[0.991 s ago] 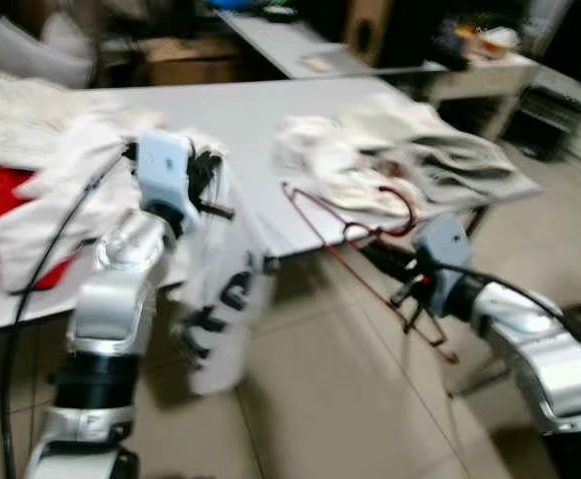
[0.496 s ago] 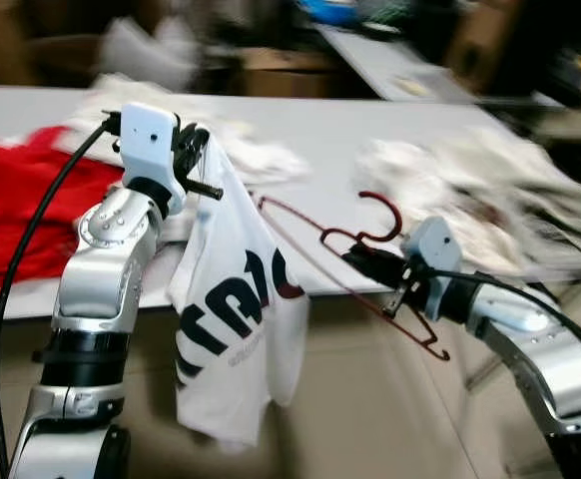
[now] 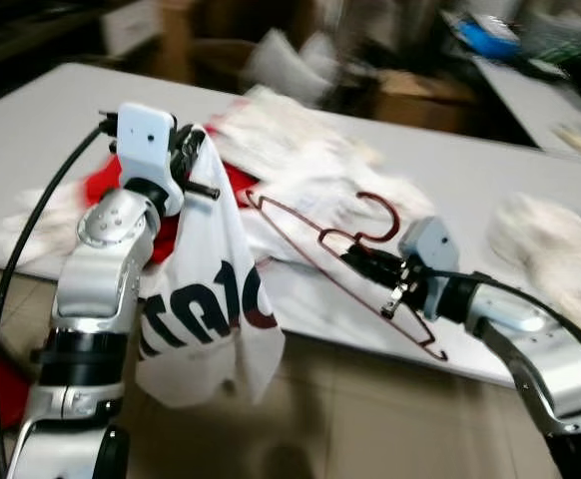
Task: Hang hanger
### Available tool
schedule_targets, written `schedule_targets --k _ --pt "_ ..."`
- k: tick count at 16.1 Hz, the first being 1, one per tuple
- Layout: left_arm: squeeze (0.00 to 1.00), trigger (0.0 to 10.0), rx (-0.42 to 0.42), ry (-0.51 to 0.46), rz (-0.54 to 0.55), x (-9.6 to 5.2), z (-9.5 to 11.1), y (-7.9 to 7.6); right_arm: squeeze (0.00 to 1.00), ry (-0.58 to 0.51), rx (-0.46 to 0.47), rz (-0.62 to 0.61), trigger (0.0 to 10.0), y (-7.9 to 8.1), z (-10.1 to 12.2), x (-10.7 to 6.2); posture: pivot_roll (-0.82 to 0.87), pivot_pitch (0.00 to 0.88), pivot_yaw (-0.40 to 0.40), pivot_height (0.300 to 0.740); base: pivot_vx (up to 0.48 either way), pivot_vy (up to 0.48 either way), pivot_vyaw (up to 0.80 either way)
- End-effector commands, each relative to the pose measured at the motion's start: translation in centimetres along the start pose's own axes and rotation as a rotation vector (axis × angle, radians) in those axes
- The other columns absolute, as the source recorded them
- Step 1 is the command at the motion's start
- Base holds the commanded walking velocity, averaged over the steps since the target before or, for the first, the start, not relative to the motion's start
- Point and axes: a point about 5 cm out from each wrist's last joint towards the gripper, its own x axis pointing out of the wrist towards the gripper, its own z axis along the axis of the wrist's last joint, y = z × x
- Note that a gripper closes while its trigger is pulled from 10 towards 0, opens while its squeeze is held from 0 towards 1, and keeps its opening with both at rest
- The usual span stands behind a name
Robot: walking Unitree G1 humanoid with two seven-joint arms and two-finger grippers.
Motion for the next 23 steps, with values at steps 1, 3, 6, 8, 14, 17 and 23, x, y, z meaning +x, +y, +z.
schedule_targets --k 1,3,6,8,14,17,23 --pt "0.00 10.0 0.017 -0.027 0.016 0.0 0.8 0.5 0.00 -0.023 -0.016 0.013 10.0 0.1 0.6 0.2 -0.04 0.000 -0.088 0.740 0.334 0.000 0.80" --pt "0.00 10.0 0.017 -0.027 0.016 0.0 0.8 0.5 0.00 -0.023 -0.016 0.013 10.0 0.1 0.6 0.2 -0.04 0.000 -0.088 0.740 0.334 0.000 0.80" --pt "0.00 10.0 -0.023 -0.122 -0.309 3.1 4.2 -3.7 0.00 -0.051 -0.042 -0.117 10.0 -2.7 3.0 -3.0 -0.05 0.000 -0.059 0.740 0.000 0.000 0.00" --pt "0.00 10.0 -0.046 -0.130 -0.348 2.1 4.0 -4.6 0.00 -0.073 -0.022 -0.087 10.0 -1.9 3.1 -2.6 -0.05 0.000 -0.061 0.740 0.000 0.000 0.00" --pt "0.00 10.0 -0.035 -0.115 -0.342 0.5 2.8 -5.0 0.00 -0.117 0.060 -0.008 10.0 0.0 3.4 -2.5 -0.06 0.000 -0.063 0.740 0.000 0.000 -0.25" --pt "0.00 10.0 -0.029 -0.123 -0.339 0.3 2.9 -4.8 0.00 -0.102 0.057 0.043 10.0 0.8 3.5 -3.1 -0.07 0.000 -0.060 0.740 0.000 0.000 -0.75" --pt "0.00 10.0 -0.061 -0.075 -0.308 0.0 2.1 -4.4 0.00 -0.042 0.068 0.056 10.0 1.5 2.9 -4.3 -0.08 0.000 -0.054 0.740 0.000 -0.189 -0.74"
